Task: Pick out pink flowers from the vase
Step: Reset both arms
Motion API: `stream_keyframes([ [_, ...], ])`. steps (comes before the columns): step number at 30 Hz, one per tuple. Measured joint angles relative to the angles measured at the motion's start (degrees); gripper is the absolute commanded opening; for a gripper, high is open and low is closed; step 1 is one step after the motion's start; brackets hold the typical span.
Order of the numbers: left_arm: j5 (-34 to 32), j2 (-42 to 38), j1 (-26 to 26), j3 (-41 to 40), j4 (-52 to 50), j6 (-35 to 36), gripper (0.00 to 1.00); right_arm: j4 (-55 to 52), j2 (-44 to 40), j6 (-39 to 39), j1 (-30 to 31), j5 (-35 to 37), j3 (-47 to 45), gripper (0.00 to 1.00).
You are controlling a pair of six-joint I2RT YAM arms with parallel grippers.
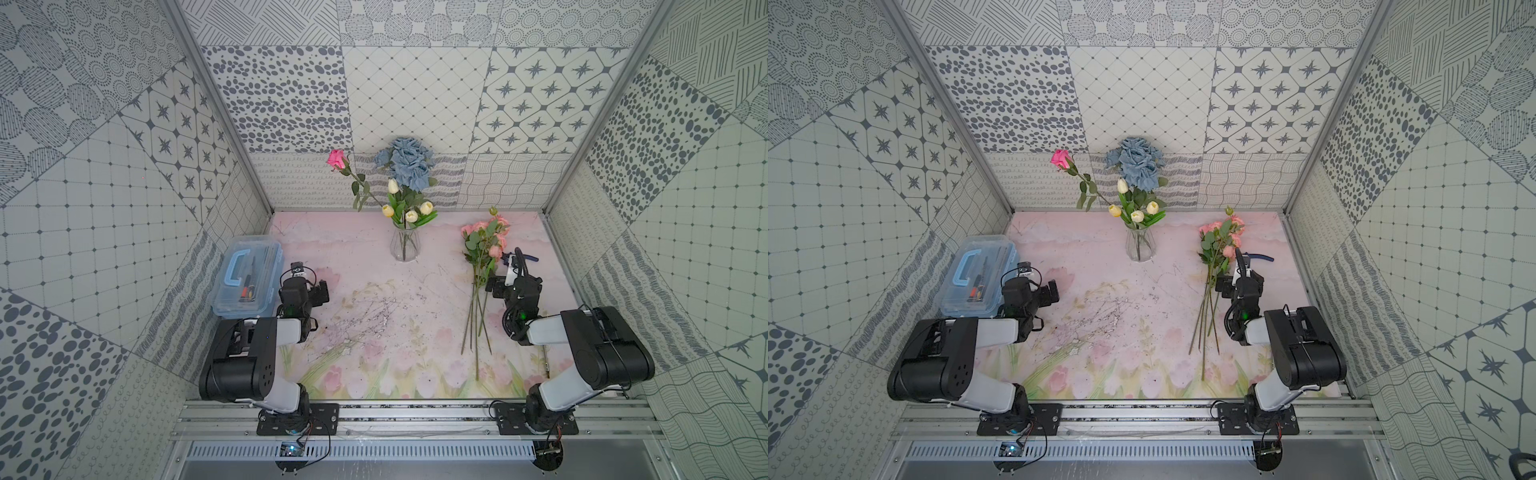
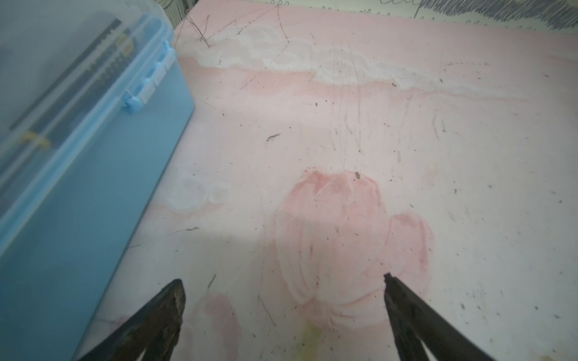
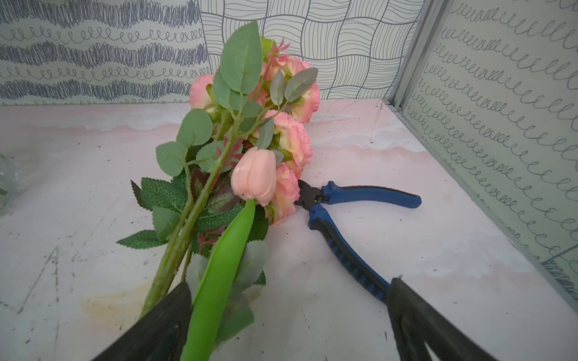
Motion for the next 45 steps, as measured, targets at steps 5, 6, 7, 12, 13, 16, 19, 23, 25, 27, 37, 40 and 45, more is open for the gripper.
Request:
stream_keyframes([
  [5, 2.29, 1.99, -0.02, 0.22, 2.64, 0.87, 0.99, -2.05, -0.13, 0.24, -0.52, -0.66, 0.35, 0.98],
  [6, 2.47, 2.16, -0.13, 0.33, 3.13, 0.94, 0.99, -2.51, -0.13, 0.24, -0.57, -0.76, 0.35, 0.98],
  [7, 2.51, 2.29, -0.37, 0.50, 3.26, 1.18, 0.99, -2.84, -0.13, 0.24, -0.59, -0.85, 0.35, 0.98],
  [12, 1.95, 2.54, -2.51, 1.11, 4.15, 2.38, 0.99, -3.30, -0.13, 0.26, -0.59, -1.03, 0.35, 0.98],
  [13, 1.77, 2.58, -2.80, 1.11, 4.28, 2.49, 0.99, -3.30, -0.13, 0.26, -0.59, -1.03, 0.35, 0.98],
  [16, 1.27, 2.67, -3.19, 1.11, 4.70, 2.84, 0.99, -3.30, -0.13, 0.26, -0.59, -1.05, 0.35, 0.98],
  [19, 0.83, 2.73, -3.30, 1.11, 5.11, 3.04, 0.99, -3.30, -0.13, 0.26, -0.59, -1.07, 0.35, 0.98],
  [23, 1.20, 2.67, -1.84, 0.59, 6.25, 2.73, 0.99, -3.30, -0.13, 0.26, -0.59, -1.07, 0.35, 0.98],
  [25, 1.86, 2.62, -0.76, -0.04, 6.84, 2.47, 0.99, -3.30, -0.13, 0.26, -0.59, -1.07, 0.35, 0.98],
  [27, 2.32, 2.62, -0.26, -0.31, 7.15, 2.25, 0.99, -3.30, -0.13, 0.26, -0.59, -1.09, 0.35, 0.98],
  [37, 0.72, 2.73, -2.73, 1.11, 7.10, 2.78, 0.99, -3.30, -0.13, 0.26, -0.59, -1.25, 0.35, 0.98],
  [40, 0.33, 2.73, -2.89, 1.14, 7.10, 2.80, 0.99, -3.30, -0.13, 0.26, -0.59, -1.25, 0.35, 0.98],
  [45, 0.20, 2.73, -3.08, 1.20, 7.10, 2.80, 0.99, -3.30, -0.13, 0.26, -0.61, -1.25, 0.35, 0.97],
])
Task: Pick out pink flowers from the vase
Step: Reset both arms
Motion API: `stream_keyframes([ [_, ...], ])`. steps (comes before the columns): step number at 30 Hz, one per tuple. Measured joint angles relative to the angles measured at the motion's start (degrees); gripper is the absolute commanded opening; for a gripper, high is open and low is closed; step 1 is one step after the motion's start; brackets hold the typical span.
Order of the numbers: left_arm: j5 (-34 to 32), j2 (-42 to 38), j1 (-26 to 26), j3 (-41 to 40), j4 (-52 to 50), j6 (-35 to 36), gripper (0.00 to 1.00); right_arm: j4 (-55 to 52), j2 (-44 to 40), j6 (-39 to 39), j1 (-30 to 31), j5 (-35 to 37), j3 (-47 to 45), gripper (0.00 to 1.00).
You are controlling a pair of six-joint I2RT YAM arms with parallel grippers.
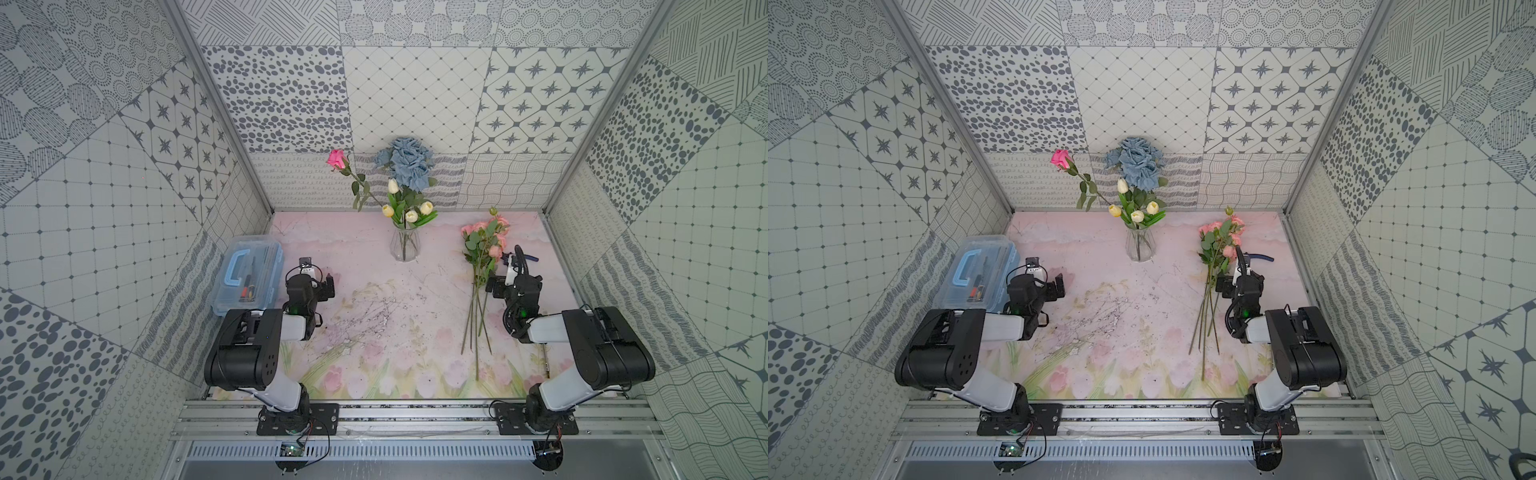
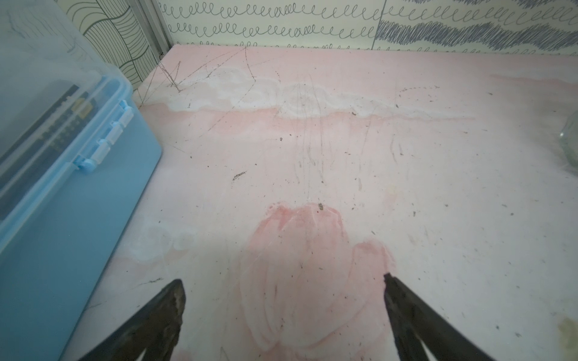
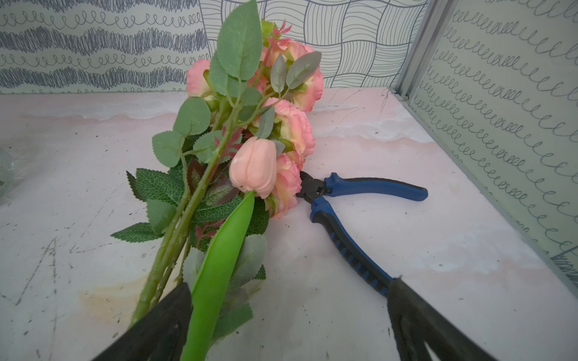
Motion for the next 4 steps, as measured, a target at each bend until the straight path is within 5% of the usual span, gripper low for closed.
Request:
stream_keyframes([
  [4, -0.11, 0.00, 0.00, 0.00, 0.00, 0.00, 0.99, 0.00, 0.00, 0.00, 0.00, 0.00, 0.00, 0.98],
])
